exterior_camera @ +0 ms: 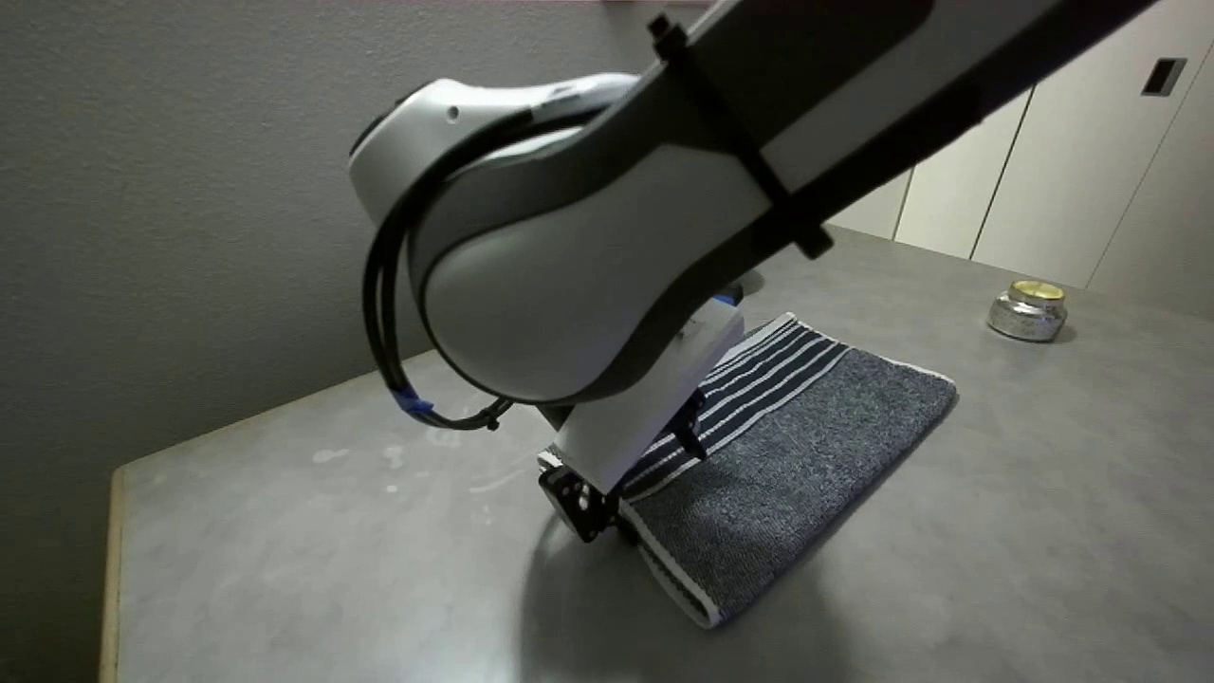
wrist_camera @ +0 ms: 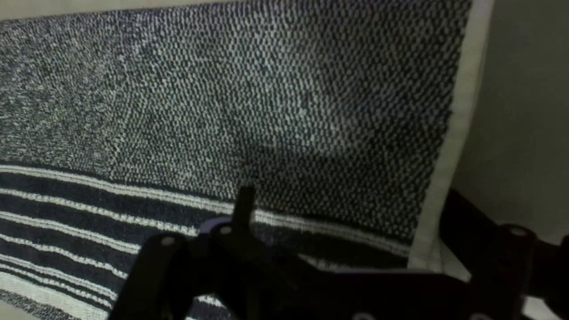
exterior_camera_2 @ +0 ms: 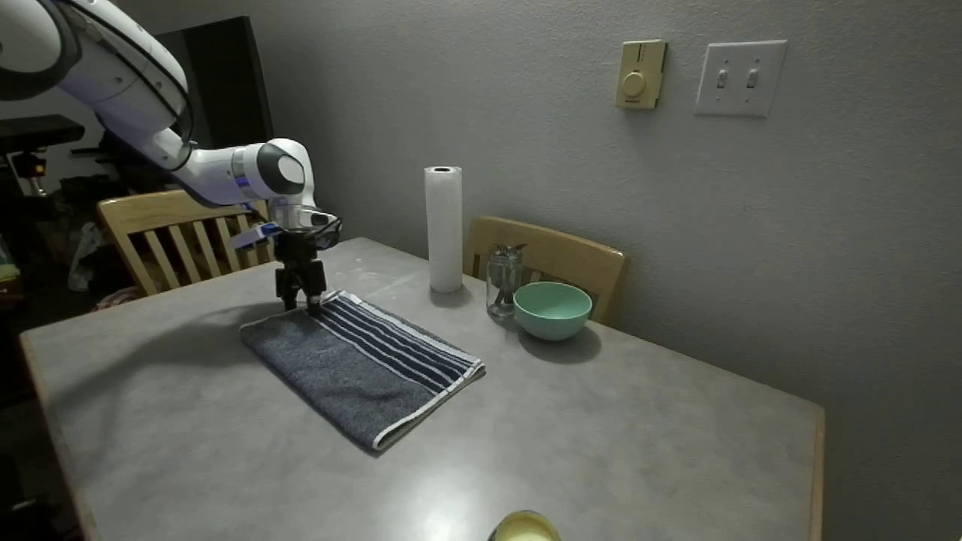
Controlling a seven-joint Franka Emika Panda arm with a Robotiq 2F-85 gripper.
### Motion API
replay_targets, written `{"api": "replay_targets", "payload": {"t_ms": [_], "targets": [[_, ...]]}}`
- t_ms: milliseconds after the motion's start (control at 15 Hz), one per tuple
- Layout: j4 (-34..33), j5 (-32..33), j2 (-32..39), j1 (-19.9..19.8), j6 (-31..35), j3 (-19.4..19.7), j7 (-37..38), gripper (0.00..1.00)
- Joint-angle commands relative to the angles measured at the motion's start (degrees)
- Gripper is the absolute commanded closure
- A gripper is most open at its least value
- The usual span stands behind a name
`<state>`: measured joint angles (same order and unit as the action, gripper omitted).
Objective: Fold the towel
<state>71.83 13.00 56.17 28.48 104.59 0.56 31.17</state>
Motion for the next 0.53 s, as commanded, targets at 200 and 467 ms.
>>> {"api": "replay_targets", "payload": {"t_ms": [200,467], "targets": [[-4.6,2.7,3.6,1.2,-4.3,0.5,0.0,0.00],[-8.8,3.4,5.9,1.6,-6.2,0.2,-1.9,0.22]]}}
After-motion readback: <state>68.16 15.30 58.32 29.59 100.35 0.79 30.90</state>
